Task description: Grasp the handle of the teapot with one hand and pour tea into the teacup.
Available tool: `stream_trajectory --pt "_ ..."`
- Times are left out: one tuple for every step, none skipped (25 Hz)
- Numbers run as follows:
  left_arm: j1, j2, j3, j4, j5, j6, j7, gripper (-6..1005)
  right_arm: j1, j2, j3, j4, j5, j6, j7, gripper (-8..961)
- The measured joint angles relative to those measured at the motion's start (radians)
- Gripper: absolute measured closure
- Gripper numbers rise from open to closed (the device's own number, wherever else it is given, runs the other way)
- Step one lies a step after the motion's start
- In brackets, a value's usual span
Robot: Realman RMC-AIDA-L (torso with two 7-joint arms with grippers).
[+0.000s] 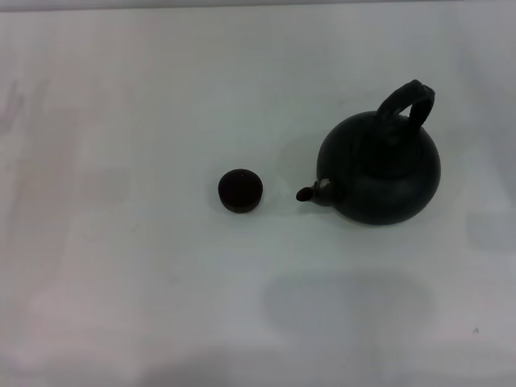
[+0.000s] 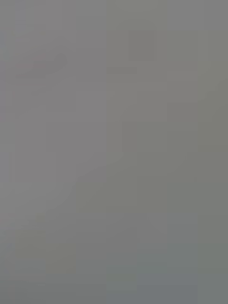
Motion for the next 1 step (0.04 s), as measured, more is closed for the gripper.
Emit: stream_trajectory --pt "0.0 0.0 0.0 0.0 0.0 0.0 0.0 153 0.0 0.0 0.0 0.0 0.0 -0.02 0.0 88"
